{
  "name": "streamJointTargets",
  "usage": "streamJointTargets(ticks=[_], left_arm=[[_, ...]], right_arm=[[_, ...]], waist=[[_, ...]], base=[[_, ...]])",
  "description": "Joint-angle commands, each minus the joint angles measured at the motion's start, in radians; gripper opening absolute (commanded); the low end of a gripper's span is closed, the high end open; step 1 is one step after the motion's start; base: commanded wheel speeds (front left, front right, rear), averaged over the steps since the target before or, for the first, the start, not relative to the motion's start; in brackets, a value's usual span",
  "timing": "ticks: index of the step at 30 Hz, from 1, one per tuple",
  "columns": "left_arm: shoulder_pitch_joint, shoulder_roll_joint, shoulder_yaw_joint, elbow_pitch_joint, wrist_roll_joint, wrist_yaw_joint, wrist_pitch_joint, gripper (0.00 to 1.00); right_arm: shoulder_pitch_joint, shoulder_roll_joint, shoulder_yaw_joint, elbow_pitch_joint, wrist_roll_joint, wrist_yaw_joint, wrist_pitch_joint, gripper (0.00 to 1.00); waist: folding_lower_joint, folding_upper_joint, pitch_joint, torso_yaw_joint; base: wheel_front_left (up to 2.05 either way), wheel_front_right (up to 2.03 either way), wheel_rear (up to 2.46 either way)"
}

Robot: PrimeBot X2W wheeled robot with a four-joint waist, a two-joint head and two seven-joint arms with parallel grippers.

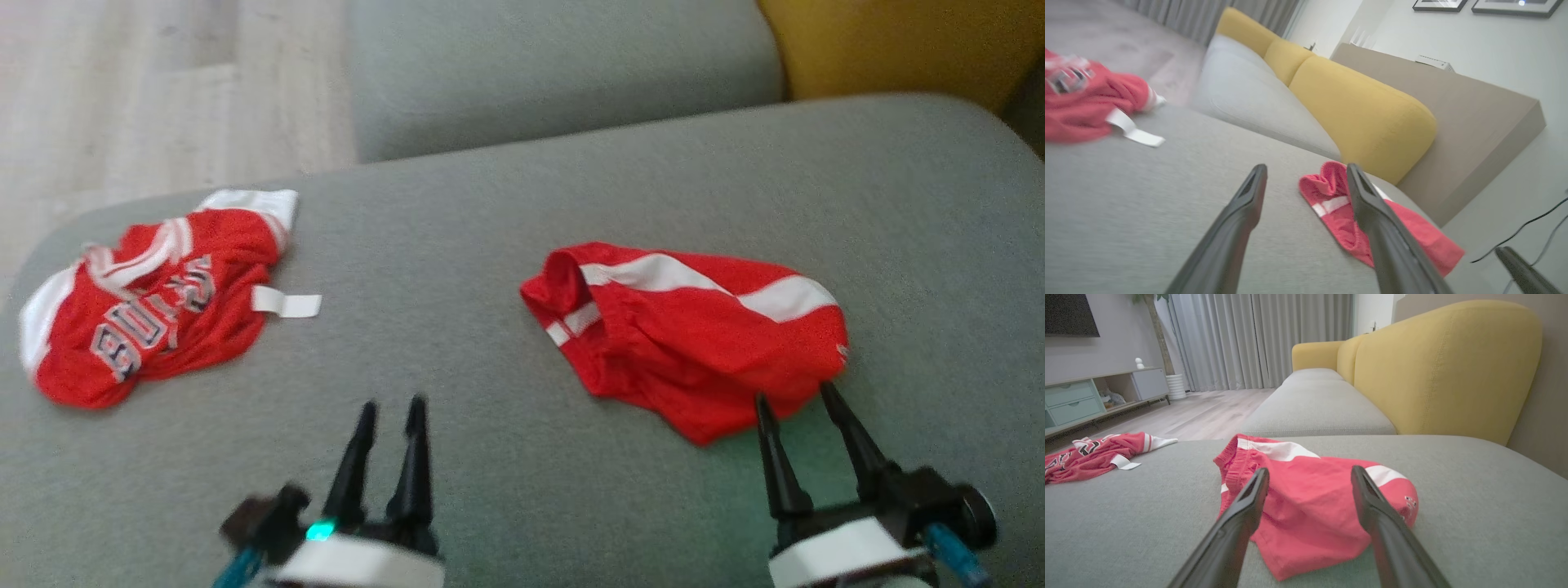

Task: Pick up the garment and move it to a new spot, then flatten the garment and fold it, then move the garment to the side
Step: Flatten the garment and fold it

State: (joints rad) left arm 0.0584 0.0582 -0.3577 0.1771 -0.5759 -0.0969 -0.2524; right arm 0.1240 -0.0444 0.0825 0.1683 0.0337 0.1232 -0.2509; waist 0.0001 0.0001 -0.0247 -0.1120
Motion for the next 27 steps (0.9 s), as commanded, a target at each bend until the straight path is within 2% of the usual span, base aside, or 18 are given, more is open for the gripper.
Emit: streamJointTargets(ticks=[1,4,7,10,17,26,27], left_arm=[[-0.125,-0.008,-0.013,0.02,-0.106,-0.014,-0.009,1.0],[-0.267,-0.008,-0.11,0.142,-0.303,-0.025,0.006,1.0],[-0.407,-0.008,-0.211,0.218,-0.476,-0.031,0.09,1.0],[-0.52,-0.008,-0.281,0.277,-0.604,-0.033,0.169,1.0],[-0.673,-0.008,-0.361,0.374,-0.723,-0.033,0.22,1.0],[-0.772,-0.008,-0.397,0.459,-0.763,-0.034,0.103,1.0],[-0.779,-0.008,-0.399,0.461,-0.758,-0.034,0.079,0.72]], right_arm=[[-0.073,-0.006,0.038,-0.049,-0.007,0.008,-0.011,1.0],[-0.113,-0.006,0.056,-0.074,-0.004,0.008,-0.011,1.0],[-0.143,-0.006,0.062,-0.092,0.001,0.008,-0.011,1.0],[-0.16,-0.006,0.066,-0.1,0.004,0.008,-0.011,1.0],[-0.178,-0.006,0.076,-0.104,0.018,0.008,-0.011,1.0],[-0.184,-0.006,0.077,-0.103,0.02,0.008,-0.011,1.0],[-0.184,-0.006,0.075,-0.103,0.02,0.008,-0.011,1.0]], waist=[[-0.0001,-0.0001,0.074,-0.069],[-0.0001,-0.0001,0.135,-0.118],[-0.0001,-0.0001,0.18,-0.155],[-0.0001,-0.0001,0.211,-0.184],[-0.0001,-0.0001,0.249,-0.239],[-0.0001,-0.0001,0.272,-0.264],[-0.0001,-0.0001,0.273,-0.263]], base=[[0.0,0.0,0.0],[0.0,0.0,0.0],[0.0,0.0,0.0],[0.0,0.0,0.0],[0.0,0.0,0.0],[0.0,0.0,0.0],[0.0,0.0,0.0]])
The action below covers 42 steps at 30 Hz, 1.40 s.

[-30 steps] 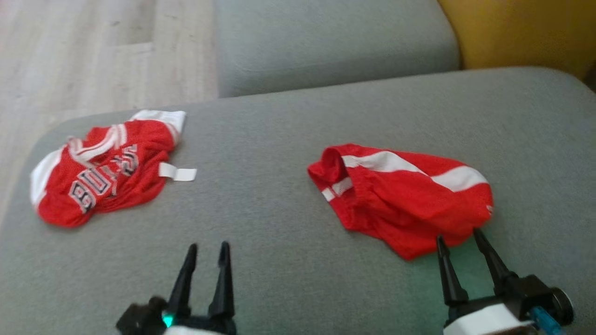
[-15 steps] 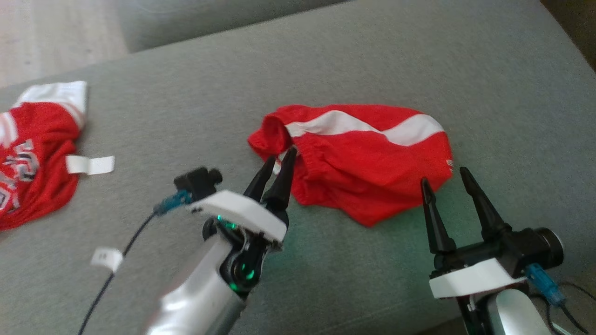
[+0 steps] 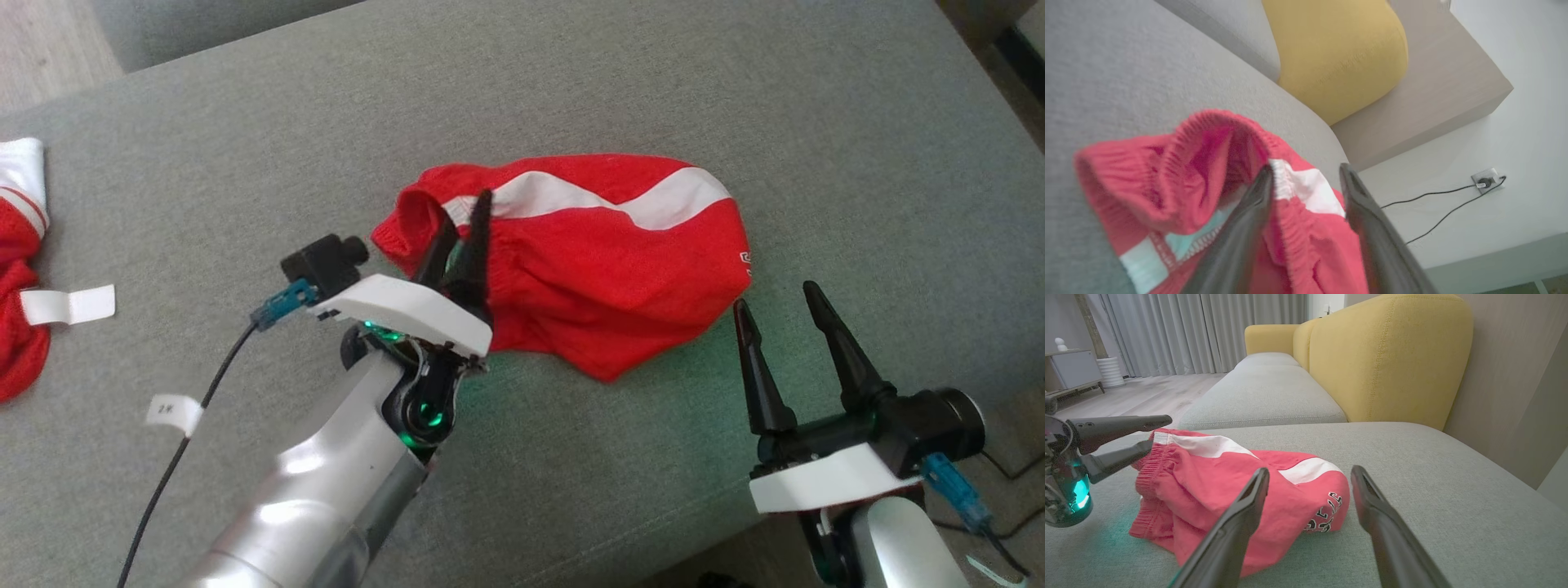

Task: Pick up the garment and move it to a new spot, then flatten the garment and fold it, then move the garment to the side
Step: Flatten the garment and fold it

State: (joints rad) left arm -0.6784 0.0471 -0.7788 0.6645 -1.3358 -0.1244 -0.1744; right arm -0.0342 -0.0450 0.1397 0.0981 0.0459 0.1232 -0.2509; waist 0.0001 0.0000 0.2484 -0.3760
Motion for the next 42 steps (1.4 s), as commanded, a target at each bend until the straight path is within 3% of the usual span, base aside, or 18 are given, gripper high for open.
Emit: streamJointTargets(ticks=[1,2,9,15,19,23,27,28,30,31,37,42], left_arm=[[-0.048,0.003,0.022,-0.018,0.008,-0.006,-0.02,0.37],[-0.054,0.003,0.015,-0.015,0.016,-0.006,-0.034,0.0],[-0.095,0.003,-0.08,-0.093,0.05,-0.006,-0.069,0.0],[-0.272,0.026,-0.138,-0.174,0.076,-0.006,-0.046,0.0],[-0.322,0.126,-0.134,-0.254,0.092,-0.006,-0.048,0.0],[-0.237,0.264,-0.118,-0.343,0.087,-0.001,-0.055,0.0],[-0.07,0.421,-0.133,-0.464,0.083,0.064,-0.044,0.0],[0.017,0.491,-0.143,-0.524,0.068,0.097,-0.034,0.0],[0.088,0.555,-0.155,-0.575,0.068,0.122,-0.032,0.0],[0.088,0.555,-0.155,-0.575,0.068,0.122,-0.032,0.0],[0.185,0.683,-0.182,-0.678,0.075,0.15,-0.006,0.0],[0.168,0.703,-0.181,-0.698,0.107,0.16,-0.006,0.0]], right_arm=[[-0.026,-0.005,0.017,-0.033,0.007,0.008,-0.011,1.0],[-0.025,-0.005,0.017,-0.032,0.005,0.008,-0.011,1.0],[-0.024,-0.005,0.012,-0.021,0.005,0.008,-0.011,1.0],[-0.04,-0.005,0.03,-0.025,0.028,0.008,-0.011,1.0],[-0.021,-0.005,0.029,-0.034,0.041,0.008,-0.011,1.0],[0.006,-0.005,0.008,-0.049,0.053,0.008,-0.011,1.0],[0.028,-0.005,-0.005,-0.052,0.058,0.008,-0.011,1.0],[0.033,-0.005,-0.012,-0.051,0.059,0.008,-0.011,1.0],[0.034,-0.005,-0.02,-0.05,0.062,0.008,-0.011,1.0],[0.034,-0.005,-0.02,-0.05,0.062,0.008,-0.011,1.0],[-0.013,-0.005,-0.029,-0.028,0.076,0.008,-0.011,1.0],[-0.141,-0.041,0.038,0.087,0.09,0.008,-0.011,1.0]], waist=[[-0.0001,0.0,0.0,0.002],[-0.0001,0.0,0.0,0.006],[-0.0001,0.0,-0.028,0.055],[-0.0001,0.0,-0.068,0.076],[-0.0001,0.0,-0.096,0.087],[-0.0001,0.0,-0.118,0.112],[-0.0001,0.0,-0.129,0.155],[-0.0001,0.0,-0.127,0.184],[-0.0001,0.0,-0.124,0.215],[-0.0001,0.0,-0.124,0.215],[-0.0001,0.0,-0.089,0.316],[-0.0001,0.0,-0.052,0.382]], base=[[0.0,0.0,0.0],[0.0,0.0,0.0],[0.0,0.0,0.0],[0.0,0.0,0.0],[0.0,0.0,0.0],[0.0,0.0,0.0],[0.0,0.0,0.0],[0.0,0.0,0.0],[0.0,0.0,0.0],[0.0,0.0,0.0],[0.0,0.0,0.0],[0.0,0.0,0.0]])
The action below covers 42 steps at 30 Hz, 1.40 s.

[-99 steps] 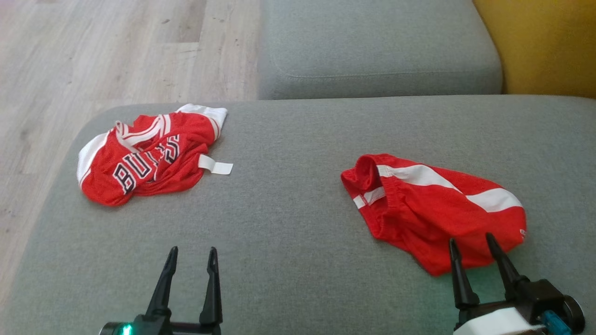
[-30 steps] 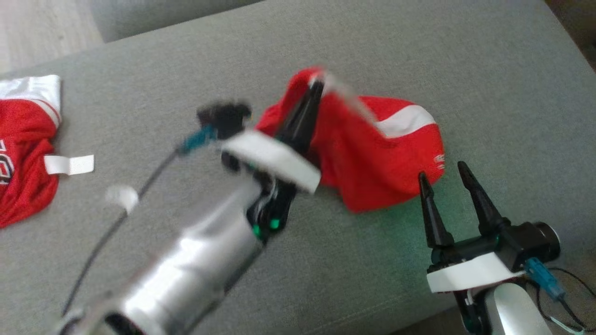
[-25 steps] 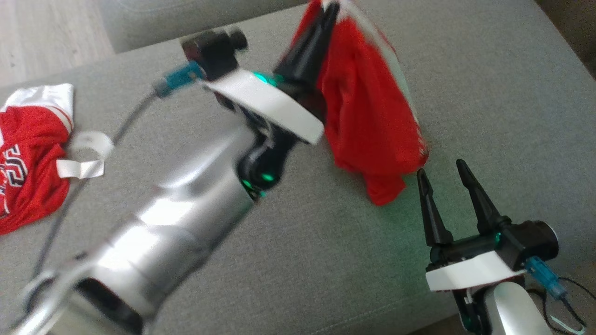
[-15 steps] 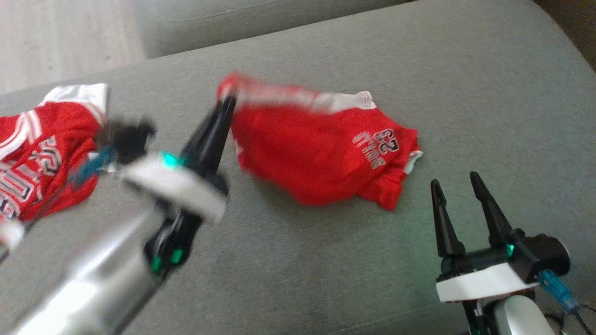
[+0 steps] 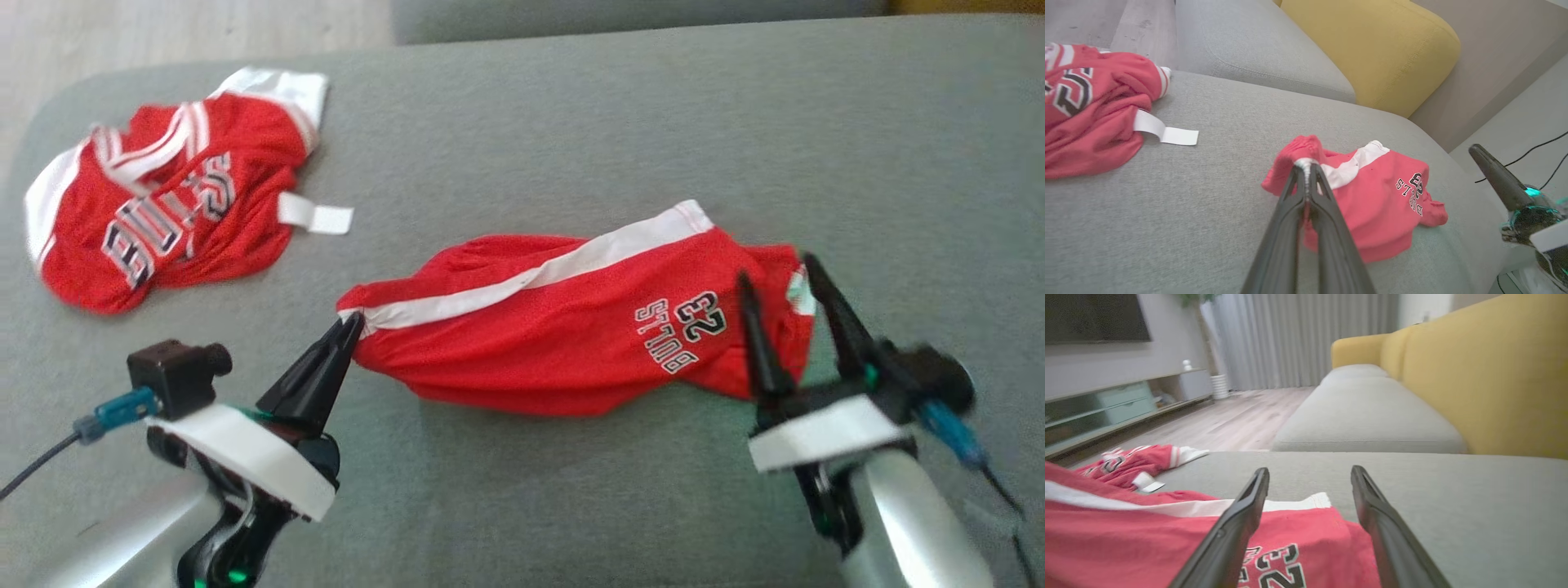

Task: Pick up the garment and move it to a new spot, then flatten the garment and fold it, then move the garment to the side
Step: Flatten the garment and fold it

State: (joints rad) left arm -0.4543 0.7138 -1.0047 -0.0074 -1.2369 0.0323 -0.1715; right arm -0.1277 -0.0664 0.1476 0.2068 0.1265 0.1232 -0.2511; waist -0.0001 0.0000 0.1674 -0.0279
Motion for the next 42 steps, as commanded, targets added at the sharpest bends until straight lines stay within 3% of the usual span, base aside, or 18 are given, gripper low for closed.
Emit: streamJointTargets(ticks=[1,4,8,13,19,20,21,22,29,34,42], left_arm=[[-0.062,0.033,0.045,-0.027,0.012,0.002,-0.009,0.0],[-0.087,0.022,0.039,-0.02,0.031,-0.006,-0.002,0.0],[-0.123,-0.001,0.034,-0.004,0.049,-0.02,0.005,0.0],[-0.17,-0.03,0.031,0.02,0.067,-0.043,0.012,0.0],[-0.21,-0.05,0.031,0.04,0.08,-0.061,0.018,0.0],[-0.214,-0.052,0.031,0.042,0.081,-0.062,0.018,0.0],[-0.217,-0.054,0.031,0.045,0.082,-0.064,0.017,0.0],[-0.22,-0.056,0.031,0.048,0.083,-0.065,0.017,0.0],[-0.265,-0.049,0.03,0.063,0.126,-0.077,0.014,0.0],[-0.38,-0.036,0.028,0.057,0.201,-0.087,0.058,0.0],[-0.803,-0.16,0.077,0.224,0.402,-0.122,0.033,0.0]], right_arm=[[-0.081,-0.046,0.069,0.025,0.037,0.008,-0.011,1.0],[-0.217,-0.144,0.185,0.162,0.156,0.008,0.011,1.0],[-0.396,-0.284,0.364,0.267,0.349,0.008,0.159,1.0],[-0.528,-0.424,0.545,0.3,0.593,0.008,0.342,1.0],[-0.611,-0.535,0.709,0.309,0.725,0.008,0.458,1.0],[-0.62,-0.545,0.731,0.306,0.738,0.008,0.462,0.68],[-0.629,-0.554,0.754,0.299,0.749,0.008,0.46,0.25],[-0.637,-0.561,0.771,0.293,0.759,0.008,0.449,0.0],[-0.713,-0.587,0.844,0.313,0.77,0.008,0.293,0.0],[-0.801,-0.604,0.815,0.383,0.724,0.008,0.168,0.0],[-1.082,-0.575,0.672,0.541,0.658,0.008,0.065,0.0]], waist=[[0.0001,0.0,0.038,0.046],[0.0001,0.0,0.062,0.076],[0.0001,0.0,0.094,0.107],[0.0001,0.0,0.133,0.137],[0.0001,0.0,0.164,0.158],[0.0001,0.0,0.167,0.159],[0.0001,0.0,0.169,0.159],[0.0001,0.0,0.171,0.159],[0.0001,0.0,0.166,0.135],[0.0001,0.0,0.165,0.095],[0.0001,0.0,0.238,-0.057]], base=[[0.0,0.0,0.0],[0.0,0.0,0.0],[0.0,0.0,0.0],[0.0,0.0,0.0],[0.0,0.0,0.0],[0.0,0.0,0.0],[0.0,0.0,0.0],[0.0,0.0,0.0],[0.0,0.0,0.0],[0.0,0.0,0.0],[0.0,0.0,0.0]])
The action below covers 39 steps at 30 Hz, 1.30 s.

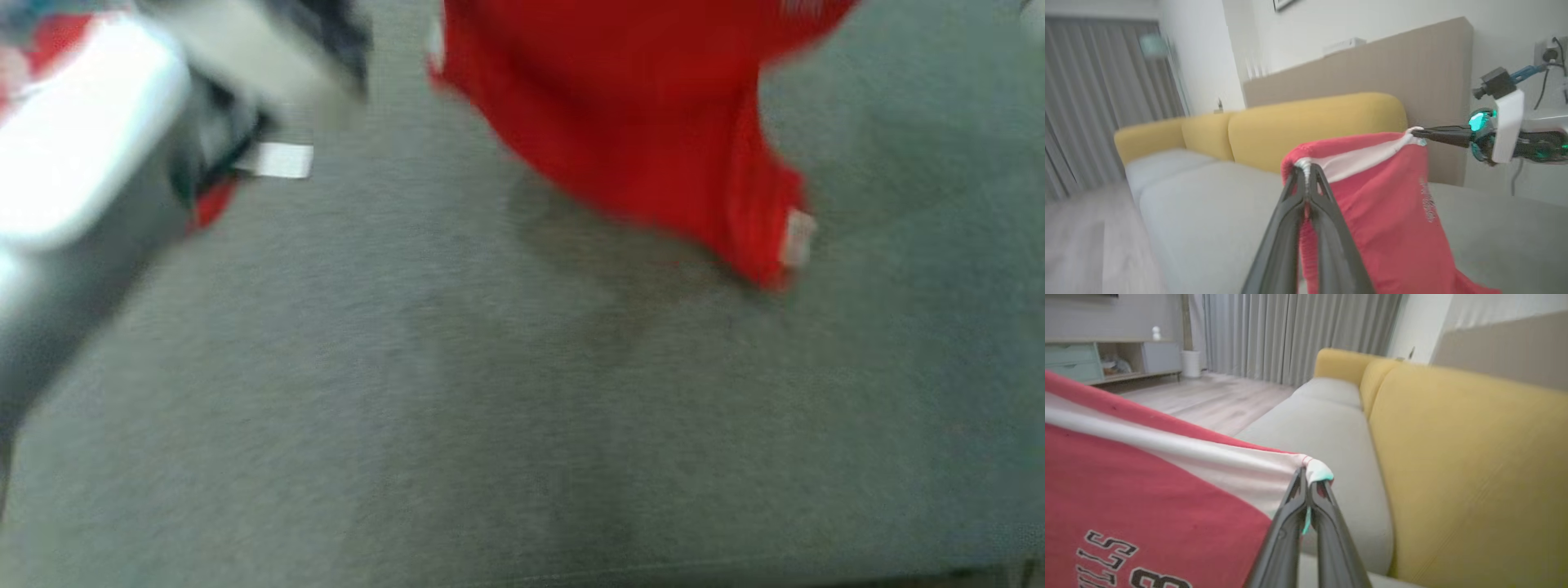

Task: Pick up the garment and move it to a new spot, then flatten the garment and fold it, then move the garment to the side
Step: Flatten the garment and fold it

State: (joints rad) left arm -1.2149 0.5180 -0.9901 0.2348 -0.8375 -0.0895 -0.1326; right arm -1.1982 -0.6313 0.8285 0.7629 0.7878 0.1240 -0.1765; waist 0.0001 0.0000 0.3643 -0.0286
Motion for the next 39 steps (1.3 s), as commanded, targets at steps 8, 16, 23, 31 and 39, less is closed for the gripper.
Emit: streamJointTargets(ticks=[8,16,23,31,39], left_arm=[[-0.418,-0.125,0.123,0.255,0.165,-0.024,-0.123,0.0],[-0.268,-0.122,0.064,0.161,0.295,-0.041,-0.129,0.0],[0.159,-0.09,0.062,0.047,0.327,-0.041,-0.129,0.0],[0.692,-0.071,0.143,-0.069,0.361,-0.021,-0.129,0.0],[1.049,-0.057,0.228,-0.221,0.384,0.028,-0.129,0.0]], right_arm=[[-0.327,-0.002,-0.16,0.052,-0.105,0.007,-0.07,0.0],[-0.183,-0.04,-0.141,-0.099,-0.186,0.007,-0.071,0.0],[0.22,-0.051,-0.27,-0.231,-0.226,0.007,-0.079,0.0],[0.838,0.056,-0.642,-0.52,-0.344,0.007,-0.083,0.0],[1.373,0.171,-0.888,-0.986,-0.45,0.007,0.111,0.0]], waist=[[-0.0001,0.0,0.138,-0.208],[-0.0001,0.0,0.168,-0.228],[-0.0001,0.0,0.144,-0.183],[-0.0001,0.0,0.006,-0.145],[-0.0001,0.0,-0.137,-0.077]], base=[[0.0,0.0,0.0],[0.0,0.0,0.0],[0.0,0.0,0.0],[0.0,0.0,0.0],[0.0,0.0,0.0]])
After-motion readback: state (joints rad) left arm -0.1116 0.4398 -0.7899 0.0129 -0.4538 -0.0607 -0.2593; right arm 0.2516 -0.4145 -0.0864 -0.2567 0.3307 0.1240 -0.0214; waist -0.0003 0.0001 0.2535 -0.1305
